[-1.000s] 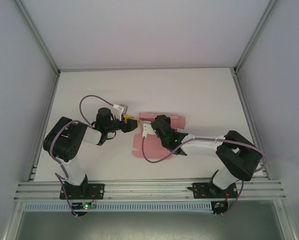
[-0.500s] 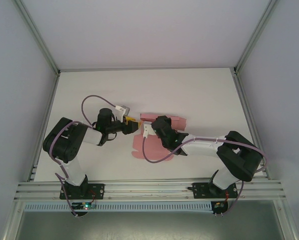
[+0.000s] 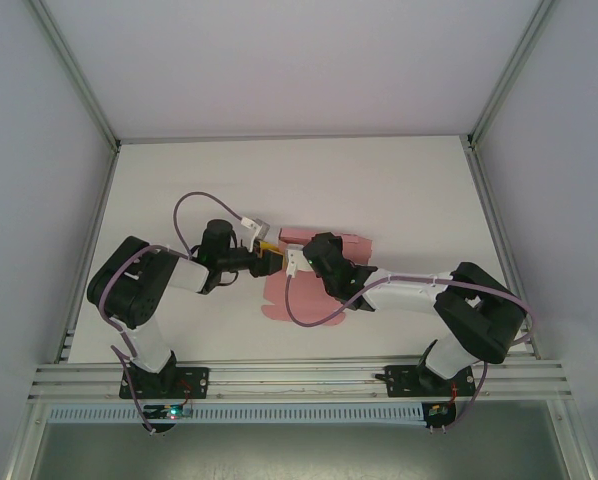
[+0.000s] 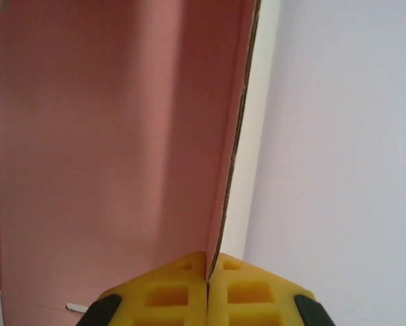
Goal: Assemble paper box
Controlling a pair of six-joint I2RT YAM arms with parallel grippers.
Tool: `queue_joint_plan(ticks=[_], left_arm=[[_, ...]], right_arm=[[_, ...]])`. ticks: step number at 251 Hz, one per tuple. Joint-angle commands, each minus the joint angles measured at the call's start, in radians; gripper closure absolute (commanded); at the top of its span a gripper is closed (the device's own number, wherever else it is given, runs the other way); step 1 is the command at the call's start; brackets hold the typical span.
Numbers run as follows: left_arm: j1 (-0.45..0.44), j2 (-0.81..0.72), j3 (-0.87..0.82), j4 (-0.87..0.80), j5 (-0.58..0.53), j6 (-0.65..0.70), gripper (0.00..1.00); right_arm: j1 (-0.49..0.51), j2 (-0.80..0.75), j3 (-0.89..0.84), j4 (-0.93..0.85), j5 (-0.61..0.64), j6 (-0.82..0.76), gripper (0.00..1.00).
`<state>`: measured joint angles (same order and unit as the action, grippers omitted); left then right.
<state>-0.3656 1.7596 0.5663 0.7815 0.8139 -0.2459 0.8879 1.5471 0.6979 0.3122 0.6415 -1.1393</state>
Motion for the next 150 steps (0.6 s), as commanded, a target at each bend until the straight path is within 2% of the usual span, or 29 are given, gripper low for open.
queue_joint_plan(ticks=[1,110,150], left_arm=[[-0.018,0.017,0.037,-0.026,-0.039,0.022,0.49],[-0.045,0.049,0.013,0.097,-0.153,-0.014,0.45],[-0.069,0.108,0.012,0.235,-0.225,-0.045,0.51]], right_arm=[[0.015,-0.017,0.005,-0.048,-0.041,0.023,1.00],[0.119,0.006,-0.051,-0.062,0.032,0.078,1.00],[0.146,-0.020,-0.052,-0.105,-0.008,0.148,1.00]])
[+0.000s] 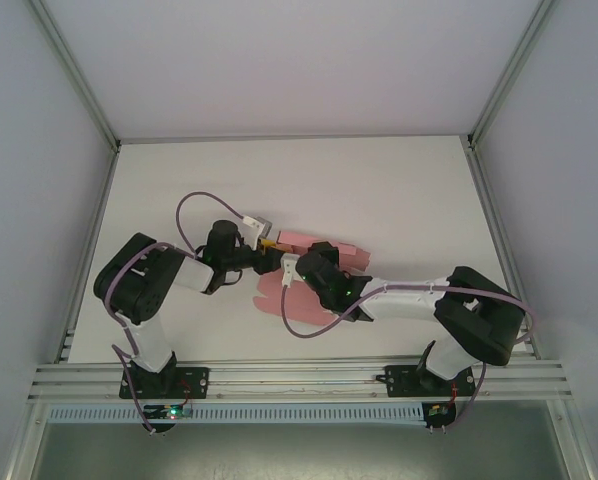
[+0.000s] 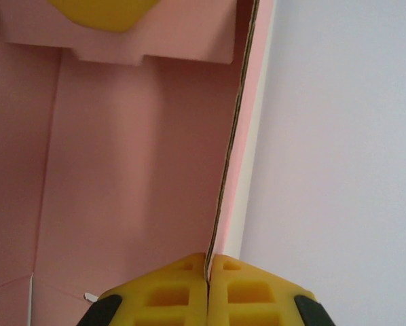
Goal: Assemble paper box
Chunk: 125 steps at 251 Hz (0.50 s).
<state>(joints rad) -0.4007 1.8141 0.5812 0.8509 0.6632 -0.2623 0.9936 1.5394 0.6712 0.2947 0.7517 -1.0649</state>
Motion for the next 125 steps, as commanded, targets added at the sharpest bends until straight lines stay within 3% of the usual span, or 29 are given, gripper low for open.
queue_joint_plan(ticks=[1,86,111,125], left_arm=[[-0.034,0.056,-0.003,0.169,-0.077,-0.031,0.51],[-0.059,0.131,0.009,0.380,-0.162,-0.069,0.61],[-0.092,0.109,0.011,0.364,-0.264,-0.038,0.67],[-0.123,0.089,0.010,0.343,-0.359,-0.017,0.77]], right_arm=[[0.041,-0.013,-0.025,-0.089,-0.120,0.076,1.00],[0.041,0.032,0.010,-0.187,-0.180,0.123,1.00],[0.040,0.037,0.026,-0.225,-0.198,0.141,1.00],[0.039,0.037,0.036,-0.246,-0.204,0.158,1.00]])
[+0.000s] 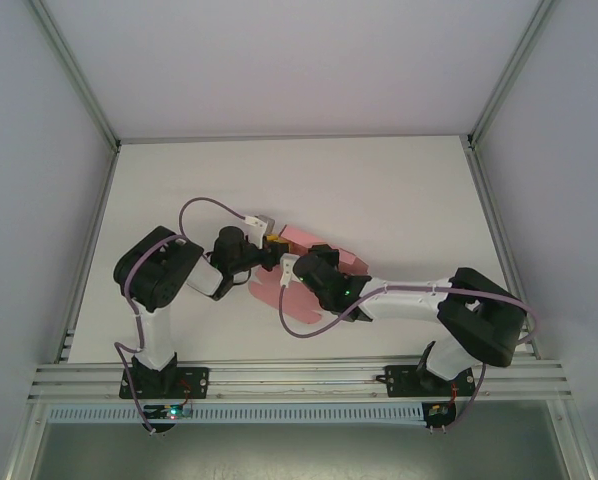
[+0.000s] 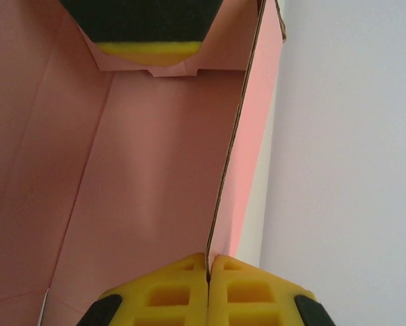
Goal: Assemble paper box
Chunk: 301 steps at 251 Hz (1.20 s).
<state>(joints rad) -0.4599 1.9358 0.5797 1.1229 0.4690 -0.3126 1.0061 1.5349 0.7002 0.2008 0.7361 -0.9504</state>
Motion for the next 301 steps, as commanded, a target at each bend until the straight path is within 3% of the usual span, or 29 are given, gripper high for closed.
queue_joint_plan(ticks=[1,52,76,83,93,106,120,129,138,149,160,187,200,222,250,301], left_arm=[[-0.066,-0.034,0.011,0.068,-0.172,0.036,0.78],[-0.115,-0.052,0.015,-0.011,-0.423,0.068,0.96],[-0.115,-0.044,-0.010,0.025,-0.420,0.083,0.98],[-0.116,-0.044,-0.017,0.030,-0.411,0.088,0.98],[-0.113,-0.048,-0.024,0.030,-0.392,0.101,0.99],[-0.114,-0.056,-0.033,0.030,-0.356,0.103,0.99],[-0.109,-0.064,-0.034,0.025,-0.311,0.105,1.00],[-0.107,-0.071,-0.035,0.016,-0.275,0.114,1.00],[-0.106,-0.080,-0.034,0.002,-0.247,0.125,1.00],[-0.105,-0.092,-0.031,-0.019,-0.216,0.139,1.00],[-0.102,-0.103,-0.028,-0.043,-0.197,0.141,1.00],[-0.097,-0.134,-0.034,-0.077,-0.112,0.162,1.00],[-0.094,-0.149,-0.049,-0.064,-0.075,0.176,1.00],[-0.092,-0.173,-0.067,-0.048,-0.013,0.195,1.00],[-0.093,-0.200,-0.029,-0.170,0.028,0.228,0.95],[-0.094,-0.188,0.012,-0.259,-0.009,0.276,0.95]], right_arm=[[0.026,0.042,0.008,-0.152,-0.189,0.045,1.00],[0.007,0.002,0.023,-0.207,-0.225,0.130,1.00],[-0.024,-0.043,0.029,-0.209,-0.222,0.193,0.97],[-0.033,-0.061,0.035,-0.210,-0.224,0.216,0.91],[-0.049,-0.094,0.046,-0.224,-0.237,0.245,0.73],[-0.068,-0.150,0.060,-0.229,-0.263,0.284,0.62],[-0.091,-0.216,0.084,-0.250,-0.313,0.329,0.37],[-0.106,-0.262,0.096,-0.257,-0.348,0.363,0.31],[-0.119,-0.305,0.111,-0.262,-0.385,0.400,0.18],[-0.132,-0.355,0.130,-0.286,-0.444,0.434,0.15],[-0.147,-0.402,0.138,-0.291,-0.505,0.473,0.02],[-0.189,-0.479,0.139,-0.261,-0.574,0.587,0.02],[-0.225,-0.487,0.155,-0.261,-0.550,0.676,0.02],[-0.343,-0.455,0.219,-0.362,-0.529,0.882,0.02],[-0.485,-0.368,0.288,-0.515,-0.715,1.015,0.06],[-0.504,-0.185,0.346,-0.552,-0.963,1.041,0.15]])
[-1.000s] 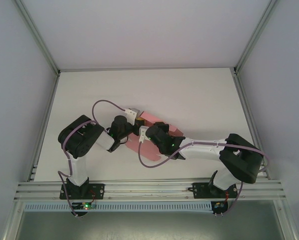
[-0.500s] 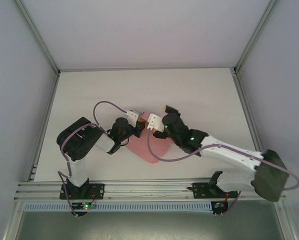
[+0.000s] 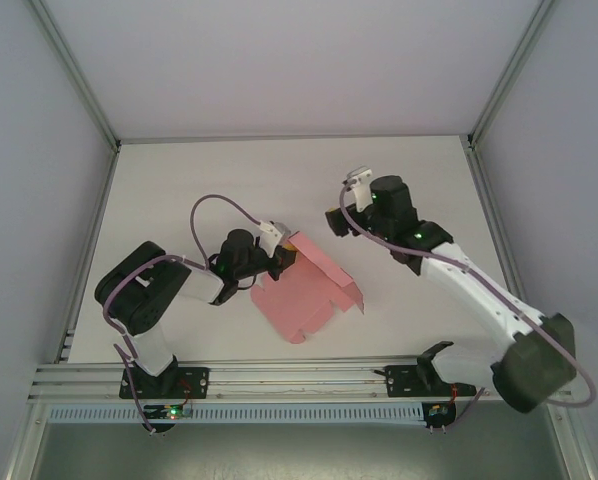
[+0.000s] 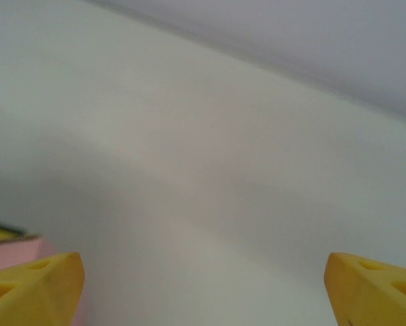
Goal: Assemble paper box
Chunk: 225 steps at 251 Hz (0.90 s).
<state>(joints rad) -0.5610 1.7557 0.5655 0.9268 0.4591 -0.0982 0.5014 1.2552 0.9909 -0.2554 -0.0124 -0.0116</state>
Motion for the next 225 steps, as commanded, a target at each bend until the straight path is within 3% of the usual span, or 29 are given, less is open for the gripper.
queue_joint_plan(ticks=[1,41,110,150,200,225], left_arm=[[0.007,-0.007,0.026,-0.063,-0.001,0.061,0.95],[0.007,0.015,0.030,-0.064,-0.064,0.090,0.95],[0.003,0.058,0.018,-0.009,-0.136,0.065,0.95],[-0.002,0.103,0.035,0.003,-0.240,0.053,0.95],[-0.002,0.141,0.058,0.047,-0.231,0.039,0.82],[-0.003,0.151,0.086,0.034,-0.228,0.036,0.80]], right_arm=[[0.000,0.096,0.057,-0.097,-0.218,0.103,0.15],[-0.003,0.261,0.122,-0.129,-0.334,0.095,0.27],[0.002,0.460,0.207,-0.206,-0.373,0.066,0.42],[0.006,0.536,0.227,-0.233,-0.432,0.122,0.58],[0.008,0.587,0.243,-0.270,-0.451,0.157,0.61],[0.006,0.591,0.241,-0.271,-0.455,0.166,0.62]])
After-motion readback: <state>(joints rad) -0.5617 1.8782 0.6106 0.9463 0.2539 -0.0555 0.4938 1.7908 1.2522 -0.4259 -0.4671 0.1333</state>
